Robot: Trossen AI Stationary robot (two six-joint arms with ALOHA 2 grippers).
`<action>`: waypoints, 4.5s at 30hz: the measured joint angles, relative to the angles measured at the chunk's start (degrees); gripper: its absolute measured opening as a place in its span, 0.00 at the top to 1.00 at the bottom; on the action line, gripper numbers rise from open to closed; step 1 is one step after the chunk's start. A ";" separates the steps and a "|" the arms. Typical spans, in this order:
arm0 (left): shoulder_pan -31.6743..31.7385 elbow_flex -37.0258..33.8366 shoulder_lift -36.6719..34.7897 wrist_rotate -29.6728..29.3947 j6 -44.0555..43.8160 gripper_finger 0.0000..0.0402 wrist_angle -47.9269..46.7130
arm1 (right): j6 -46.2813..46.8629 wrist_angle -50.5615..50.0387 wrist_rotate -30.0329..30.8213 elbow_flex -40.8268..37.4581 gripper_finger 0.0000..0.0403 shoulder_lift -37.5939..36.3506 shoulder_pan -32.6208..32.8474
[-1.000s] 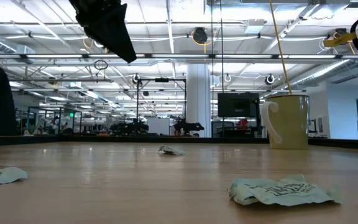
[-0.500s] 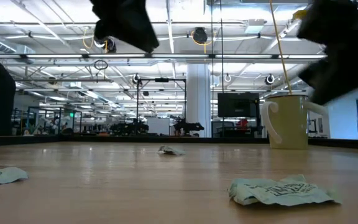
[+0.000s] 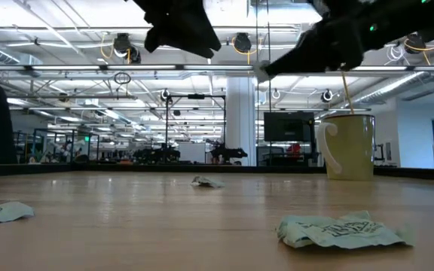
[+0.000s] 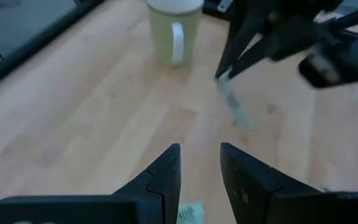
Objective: Pick and place Stevia / Truvia into bins
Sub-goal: Put the stevia packet into the transparent bin
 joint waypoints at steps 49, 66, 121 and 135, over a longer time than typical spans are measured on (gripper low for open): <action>-6.15 0.02 -0.06 1.27 -26.79 0.99 -31.83 | 6.32 -4.30 -9.22 0.04 0.59 6.83 -6.25; -31.15 -1.47 5.25 19.00 -87.90 0.99 -51.50 | 8.29 -5.22 -9.45 0.02 0.60 6.81 -6.25; -16.94 3.32 -5.64 -16.64 -32.17 0.86 -42.72 | 9.09 2.46 -23.63 14.58 1.00 34.97 -9.22; -12.67 3.28 3.99 -11.58 2.38 0.82 -24.33 | 8.19 -7.27 -23.93 14.58 1.00 21.82 -5.90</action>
